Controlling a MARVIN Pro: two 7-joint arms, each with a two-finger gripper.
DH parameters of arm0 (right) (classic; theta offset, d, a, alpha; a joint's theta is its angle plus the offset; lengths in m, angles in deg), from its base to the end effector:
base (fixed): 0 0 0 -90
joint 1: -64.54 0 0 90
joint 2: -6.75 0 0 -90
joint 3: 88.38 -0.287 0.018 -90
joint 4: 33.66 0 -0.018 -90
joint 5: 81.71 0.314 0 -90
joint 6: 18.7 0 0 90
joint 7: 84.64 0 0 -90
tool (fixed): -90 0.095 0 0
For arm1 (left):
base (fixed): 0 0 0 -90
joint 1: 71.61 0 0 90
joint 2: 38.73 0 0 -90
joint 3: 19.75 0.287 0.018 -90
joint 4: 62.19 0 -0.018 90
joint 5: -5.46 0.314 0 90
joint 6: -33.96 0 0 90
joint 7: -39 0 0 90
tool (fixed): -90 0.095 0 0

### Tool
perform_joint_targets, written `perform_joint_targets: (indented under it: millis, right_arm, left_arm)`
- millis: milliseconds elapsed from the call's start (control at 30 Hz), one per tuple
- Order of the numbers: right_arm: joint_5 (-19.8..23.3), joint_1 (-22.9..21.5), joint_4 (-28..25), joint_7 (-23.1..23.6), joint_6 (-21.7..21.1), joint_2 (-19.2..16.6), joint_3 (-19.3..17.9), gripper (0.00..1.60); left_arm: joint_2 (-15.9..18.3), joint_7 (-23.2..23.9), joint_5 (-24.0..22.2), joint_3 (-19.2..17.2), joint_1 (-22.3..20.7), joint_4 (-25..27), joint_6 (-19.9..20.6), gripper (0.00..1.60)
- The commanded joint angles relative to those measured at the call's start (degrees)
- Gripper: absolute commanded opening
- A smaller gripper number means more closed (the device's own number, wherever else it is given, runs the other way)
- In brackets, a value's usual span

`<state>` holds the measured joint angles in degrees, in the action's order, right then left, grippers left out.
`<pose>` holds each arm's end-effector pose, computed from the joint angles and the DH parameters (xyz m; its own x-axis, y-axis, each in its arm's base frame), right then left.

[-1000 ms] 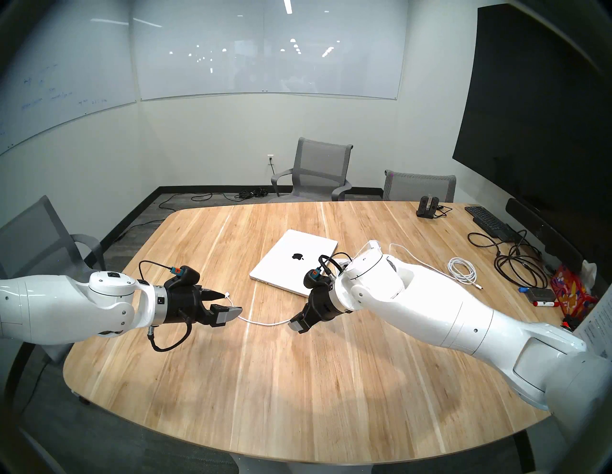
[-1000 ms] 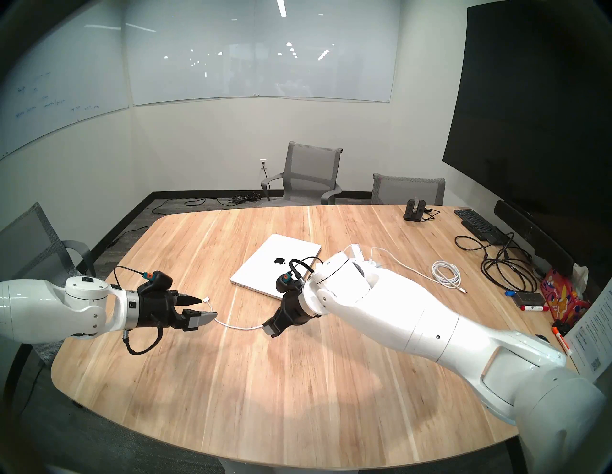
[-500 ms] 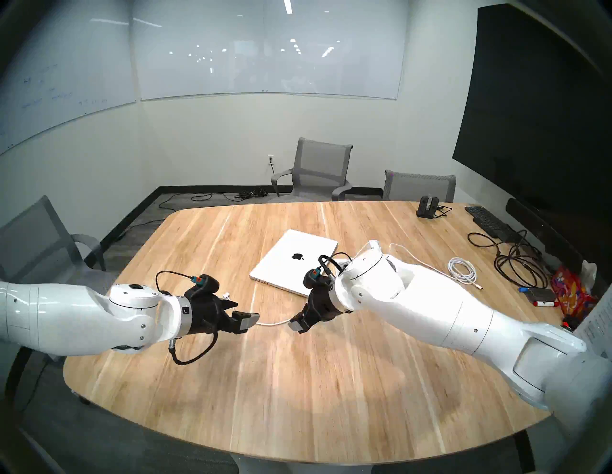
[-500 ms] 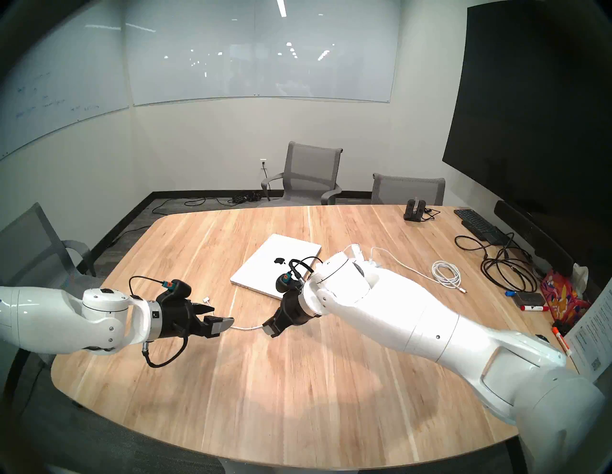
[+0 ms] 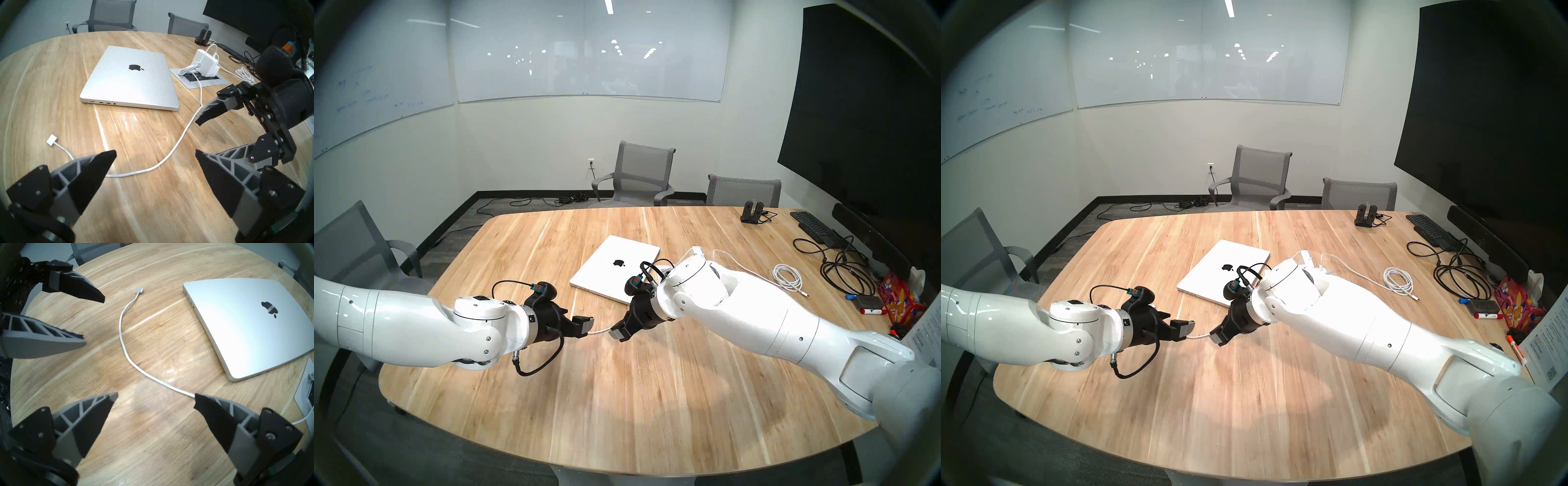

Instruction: Plug the charging cable into the port of a MacBook

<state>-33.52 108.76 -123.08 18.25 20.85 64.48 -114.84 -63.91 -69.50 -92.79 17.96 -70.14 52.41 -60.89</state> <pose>0.4309 0.1391 -0.2607 0.4694 0.6306 0.6181 0.8346 -0.5454 -0.0775 0.3552 0.0106 -0.2547 0.6238 -0.1013 0.7750 -0.3953 -0.8963 0.2010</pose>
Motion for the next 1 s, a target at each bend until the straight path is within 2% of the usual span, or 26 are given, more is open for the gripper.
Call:
perform_joint_targets:
  millis: [0,167,233,333,500,533,567,633,667,700,767,833,967]
  right_arm:
    - [-0.09,-0.72,-0.68,0.04,0.19,0.09,-0.44,1.60]
    - [-0.09,-0.73,-0.70,0.05,0.19,0.08,-0.44,1.60]
    - [-0.09,-0.73,-0.71,0.05,0.19,0.08,-0.44,1.60]
    - [-0.10,-0.73,-0.73,0.05,0.20,0.06,-0.43,1.60]
    - [-0.11,-0.74,-0.76,0.06,0.21,0.04,-0.43,1.60]
    - [-0.12,-0.74,-0.77,0.06,0.22,0.03,-0.43,1.60]
    - [-0.12,-0.74,-0.78,0.06,0.22,0.03,-0.43,1.60]
    - [-0.13,-0.74,-0.80,0.07,0.23,0.01,-0.42,1.60]
    - [-0.13,-0.74,-0.80,0.07,0.23,0.01,-0.42,1.60]
    - [-0.13,-0.74,-0.81,0.07,0.23,0.01,-0.42,1.60]
    - [-0.14,-0.74,-0.81,0.07,0.24,0.00,-0.42,1.60]
    - [-0.14,-0.75,-0.82,0.08,0.24,-0.01,-0.42,1.60]
    - [-0.14,-0.75,-0.83,0.08,0.25,-0.01,-0.42,1.60]
  left_arm:
    - [-4.23,-7.11,-3.07,-1.89,0.27,0.12,-3.08,1.60]
    - [-4.88,-12.64,-5.48,-2.24,0.34,-0.12,-4.89,1.60]
    - [-4.88,-13.32,-5.88,-2.27,0.29,-0.26,-5.19,1.60]
    - [-5.30,-18.62,-7.38,-1.94,-0.39,-0.21,-6.06,1.60]
    - [-4.51,-23.17,-8.87,-0.93,-1.81,0.80,-5.38,1.60]
    - [-4.73,-25.48,-9.02,-0.83,-1.93,1.18,-5.48,1.60]
    - [-4.62,-25.22,-10.02,-0.45,-2.24,1.07,-4.94,1.60]
    - [-5.28,-29.32,-11.21,-0.61,-2.15,1.48,-4.79,1.60]
    - [-5.26,-28.10,-12.13,0.00,-2.73,1.21,-4.50,1.60]
    - [-5.62,-30.37,-12.55,-0.42,-2.49,1.47,-4.32,1.60]
    - [-5.81,-30.82,-13.06,-0.38,-2.56,1.42,-4.01,1.60]
    - [-6.51,-33.16,-14.29,-1.13,-1.97,1.30,-3.61,1.60]
    - [-7.91,-31.90,-16.61,-1.65,-1.15,-0.86,-3.26,1.60]
